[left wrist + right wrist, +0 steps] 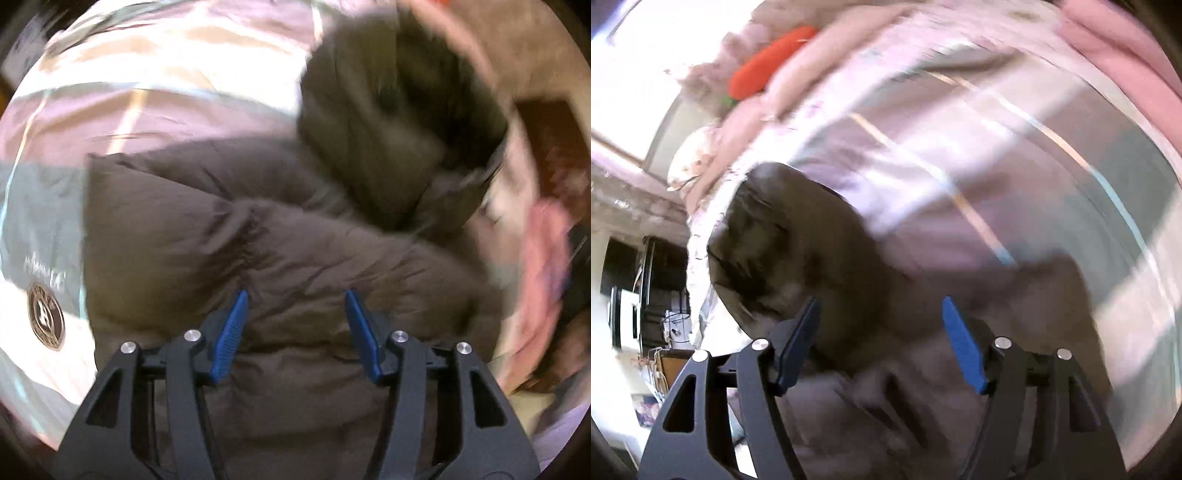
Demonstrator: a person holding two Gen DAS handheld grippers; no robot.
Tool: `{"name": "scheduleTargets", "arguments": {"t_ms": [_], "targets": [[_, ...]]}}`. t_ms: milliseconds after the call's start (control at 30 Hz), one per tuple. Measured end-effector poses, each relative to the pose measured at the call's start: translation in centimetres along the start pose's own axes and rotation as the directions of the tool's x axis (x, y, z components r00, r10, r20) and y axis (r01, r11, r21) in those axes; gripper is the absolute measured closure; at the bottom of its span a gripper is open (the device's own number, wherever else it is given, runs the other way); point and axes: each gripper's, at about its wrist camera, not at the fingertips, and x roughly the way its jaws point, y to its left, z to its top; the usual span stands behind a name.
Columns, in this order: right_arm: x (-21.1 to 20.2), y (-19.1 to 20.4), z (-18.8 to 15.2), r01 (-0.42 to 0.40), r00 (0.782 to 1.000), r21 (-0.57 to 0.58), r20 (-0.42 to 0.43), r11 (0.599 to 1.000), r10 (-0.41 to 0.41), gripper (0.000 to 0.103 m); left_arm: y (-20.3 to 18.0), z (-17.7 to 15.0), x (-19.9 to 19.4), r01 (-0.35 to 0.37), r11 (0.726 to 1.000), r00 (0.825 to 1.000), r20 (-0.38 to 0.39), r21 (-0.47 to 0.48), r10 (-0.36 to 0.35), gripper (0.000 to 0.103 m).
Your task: Fold large clothes
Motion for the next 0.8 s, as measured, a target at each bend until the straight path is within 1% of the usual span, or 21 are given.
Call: {"name": "scheduleTargets", "arguments": {"t_ms": [33,67,100,133,167,200,233,267,300,333,367,400,433,467,500,533,633,667,700,733,800], "targets": [[0.3,1.1,0.6,0.014,1.0,-0.034,0.016,0.999,-0.013,0.024,-0.2,-0.4,1.2,-0.023,1.0,0.999,-0.03,0.012,0.023,0.049],[1.0,2.6,1.6,0.033,0.999,-0.076,0.036,0.997,-0.031,0.024,0.0,-0.4,2.9,-0.042,0.999,0.997,-0.068,0.007,0.042,0.049],[2.1,4.6,3.2,0.056,0.997,-0.127,0.053,0.99,-0.05,0.024,0.2,-0.3,3.4,-0.039,0.999,0.996,-0.083,-0.007,0.039,0.048],[3.1,6.0,4.6,0.054,0.998,-0.149,0.049,0.987,-0.048,0.024,0.7,-0.1,3.7,-0.018,0.999,0.996,-0.089,-0.034,0.015,0.048],[3.7,7.0,6.0,0.011,1.0,-0.139,0.029,0.99,-0.007,0.023,1.0,0.0,3.7,0.003,0.999,0.997,-0.082,-0.052,-0.008,0.048],[4.6,7.7,7.4,-0.053,0.999,-0.102,0.003,0.993,0.054,0.023,1.5,0.1,3.4,0.035,0.997,0.997,-0.071,-0.074,-0.04,0.047],[5.8,8.1,8.9,-0.154,0.988,-0.02,-0.037,0.988,0.153,0.021,1.8,0.1,3.4,0.053,0.995,0.996,-0.065,-0.084,-0.059,0.047],[7.2,8.7,9.9,-0.237,0.967,0.075,-0.079,0.969,0.243,0.017,2.2,0.2,3.5,0.063,0.994,0.996,-0.063,-0.086,-0.069,0.047],[9.1,9.5,10.7,-0.302,0.937,0.174,-0.125,0.937,0.325,0.011,2.4,0.2,3.8,0.063,0.995,0.995,-0.065,-0.082,-0.069,0.047],[10.4,10.1,11.2,-0.33,0.917,0.235,-0.15,0.914,0.37,0.006,2.6,0.3,4.2,0.061,0.995,0.995,-0.069,-0.083,-0.066,0.046],[12.2,10.6,11.4,-0.35,0.892,0.323,-0.172,0.879,0.418,0.004,2.9,0.3,4.6,0.059,0.994,0.995,-0.075,-0.094,-0.066,0.046],[14.5,10.7,11.5,-0.329,0.877,0.415,-0.199,0.848,0.437,0.003,3.4,0.5,5.1,0.059,0.991,0.993,-0.09,-0.119,-0.07,0.048],[16.0,10.6,11.7,-0.295,0.876,0.458,-0.22,0.839,0.428,0.003,3.7,0.6,5.3,0.058,0.99,0.993,-0.098,-0.129,-0.071,0.049],[17.1,10.3,11.8,-0.258,0.882,0.497,-0.23,0.829,0.412,0.003,3.9,0.8,5.7,0.06,0.989,0.991,-0.107,-0.138,-0.075,0.05],[18.0,9.6,11.9,-0.226,0.892,0.541,-0.22,0.81,0.395,0.003,4.1,1.2,6.1,0.063,0.988,0.99,-0.116,-0.144,-0.08,0.051],[19.0,8.3,12.0,-0.182,0.909,0.599,-0.2,0.78,0.366,0.003,4.3,1.4,6.3,0.064,0.987,0.99,-0.119,-0.148,-0.082,0.052],[20.4,5.4,11.6,-0.138,0.926,0.689,-0.165,0.711,0.34,0.004,4.6,1.7,7.0,0.062,0.986,0.989,-0.127,-0.153,-0.082,0.053],[20.9,4.9,11.7,-0.116,0.931,0.7,-0.17,0.704,0.323,0.006,4.5,1.9,7.3,0.055,0.988,0.989,-0.128,-0.142,-0.073,0.053],[20.9,4.4,11.5,-0.086,0.939,0.699,-0.182,0.71,0.292,0.029,4.4,2.1,7.7,0.047,0.991,0.99,-0.128,-0.129,-0.064,0.053],[20.8,4.2,11.3,-0.083,0.943,0.687,-0.179,0.722,0.279,0.067,4.2,1.9,7.9,0.041,0.992,0.99,-0.127,-0.122,-0.057,0.053],[20.0,4.8,11.2,-0.125,0.945,0.625,-0.161,0.77,0.284,0.082,4.0,2.1,8.2,0.034,0.992,0.99,-0.129,-0.12,-0.049,0.053]]}}
